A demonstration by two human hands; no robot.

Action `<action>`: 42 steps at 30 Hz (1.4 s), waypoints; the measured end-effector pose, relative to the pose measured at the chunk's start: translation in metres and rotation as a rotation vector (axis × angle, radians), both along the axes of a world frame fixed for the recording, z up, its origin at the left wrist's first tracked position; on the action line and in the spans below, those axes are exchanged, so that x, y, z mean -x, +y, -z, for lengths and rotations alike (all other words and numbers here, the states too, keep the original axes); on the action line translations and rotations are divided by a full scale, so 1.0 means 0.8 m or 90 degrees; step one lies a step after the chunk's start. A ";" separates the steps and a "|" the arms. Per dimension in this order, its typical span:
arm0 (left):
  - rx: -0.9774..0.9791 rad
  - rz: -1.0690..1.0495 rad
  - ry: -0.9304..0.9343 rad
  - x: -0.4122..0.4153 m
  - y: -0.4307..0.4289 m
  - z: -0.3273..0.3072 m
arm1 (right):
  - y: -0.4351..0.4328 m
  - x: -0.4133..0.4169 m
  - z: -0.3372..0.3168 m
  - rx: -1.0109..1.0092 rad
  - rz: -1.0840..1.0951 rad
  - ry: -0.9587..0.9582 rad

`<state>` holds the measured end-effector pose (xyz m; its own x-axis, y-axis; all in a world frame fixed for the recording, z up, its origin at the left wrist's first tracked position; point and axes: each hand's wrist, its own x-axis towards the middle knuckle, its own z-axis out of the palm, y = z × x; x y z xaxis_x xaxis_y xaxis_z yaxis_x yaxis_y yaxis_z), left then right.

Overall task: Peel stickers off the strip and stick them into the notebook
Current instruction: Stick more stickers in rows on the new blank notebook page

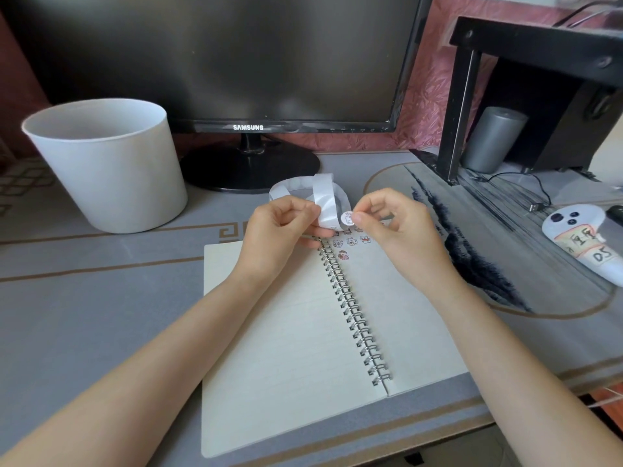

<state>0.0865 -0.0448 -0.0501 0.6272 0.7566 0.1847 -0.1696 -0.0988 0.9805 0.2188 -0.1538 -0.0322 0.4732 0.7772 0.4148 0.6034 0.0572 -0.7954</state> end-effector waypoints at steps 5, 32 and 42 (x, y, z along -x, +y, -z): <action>0.002 -0.006 0.001 0.000 0.000 0.000 | -0.005 -0.015 -0.001 0.144 0.012 0.144; 0.000 -0.005 0.004 0.000 0.001 0.001 | -0.002 -0.020 0.008 0.269 0.056 0.141; -0.003 0.002 0.006 0.000 0.000 0.002 | -0.002 -0.018 0.009 0.281 0.077 0.116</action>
<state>0.0864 -0.0446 -0.0515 0.6307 0.7542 0.1826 -0.1608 -0.1032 0.9816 0.2330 -0.1550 -0.0391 0.6053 0.7951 -0.0392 0.4341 -0.3710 -0.8209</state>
